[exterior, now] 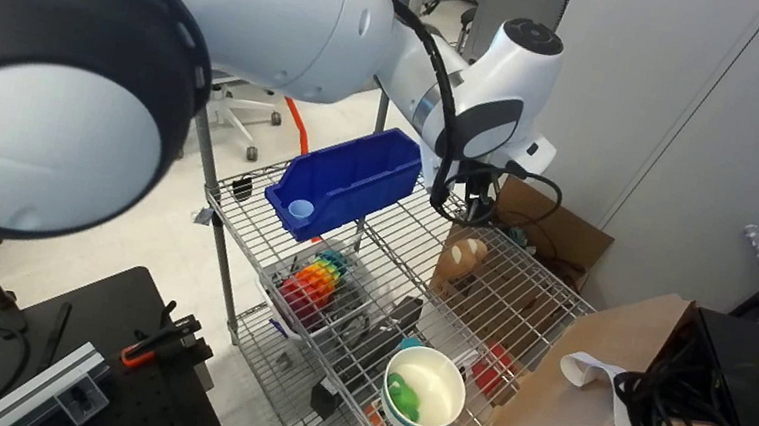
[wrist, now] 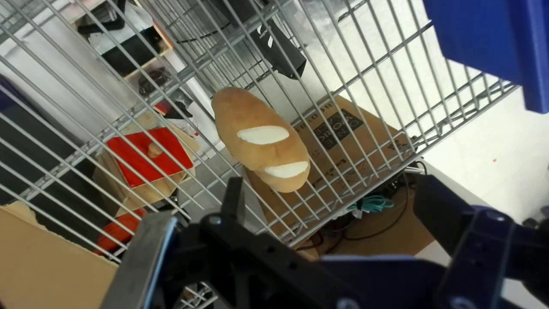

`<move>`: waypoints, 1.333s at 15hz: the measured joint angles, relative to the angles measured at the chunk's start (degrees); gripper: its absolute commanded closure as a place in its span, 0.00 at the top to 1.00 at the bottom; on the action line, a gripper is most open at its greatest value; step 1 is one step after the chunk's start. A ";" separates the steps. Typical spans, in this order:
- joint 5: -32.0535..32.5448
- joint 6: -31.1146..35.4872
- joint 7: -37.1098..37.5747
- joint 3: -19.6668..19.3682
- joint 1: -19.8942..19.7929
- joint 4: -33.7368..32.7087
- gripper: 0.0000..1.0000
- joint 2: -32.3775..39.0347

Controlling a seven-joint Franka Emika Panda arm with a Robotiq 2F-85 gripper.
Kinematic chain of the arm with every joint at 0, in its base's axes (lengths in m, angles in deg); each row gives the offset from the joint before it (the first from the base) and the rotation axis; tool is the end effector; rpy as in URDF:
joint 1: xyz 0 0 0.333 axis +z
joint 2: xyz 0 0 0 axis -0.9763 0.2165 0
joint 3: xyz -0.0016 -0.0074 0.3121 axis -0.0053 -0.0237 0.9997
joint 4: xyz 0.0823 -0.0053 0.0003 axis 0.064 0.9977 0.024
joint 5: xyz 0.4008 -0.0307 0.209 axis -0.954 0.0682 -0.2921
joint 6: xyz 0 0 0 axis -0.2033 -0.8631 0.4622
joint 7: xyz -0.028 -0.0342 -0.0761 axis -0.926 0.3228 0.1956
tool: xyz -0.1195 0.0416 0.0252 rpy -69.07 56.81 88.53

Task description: Pick up the bread plush toy and put it in the bowl

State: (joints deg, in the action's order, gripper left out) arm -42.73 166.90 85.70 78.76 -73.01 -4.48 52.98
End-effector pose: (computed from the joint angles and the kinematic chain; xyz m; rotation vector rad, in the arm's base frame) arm 0.8388 0.0458 0.2066 -2.8231 0.7713 -0.3135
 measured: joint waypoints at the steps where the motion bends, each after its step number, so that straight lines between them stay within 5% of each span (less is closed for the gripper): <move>1: 0.52 -0.29 1.38 -0.57 0.13 -2.62 1.00 2.34; 12: 3.23 -10.46 13.51 -3.39 0.47 -29.77 1.00 24.51; 17: 5.72 -11.77 17.98 -4.39 0.44 -35.80 1.00 29.84; 18: 6.48 -11.88 18.64 -4.39 0.44 -36.46 0.75 30.51; 20: 7.39 -12.06 19.28 -4.39 0.47 -37.96 0.65 31.77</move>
State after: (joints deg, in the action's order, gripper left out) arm -35.35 154.84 104.97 74.37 -72.54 -42.44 84.74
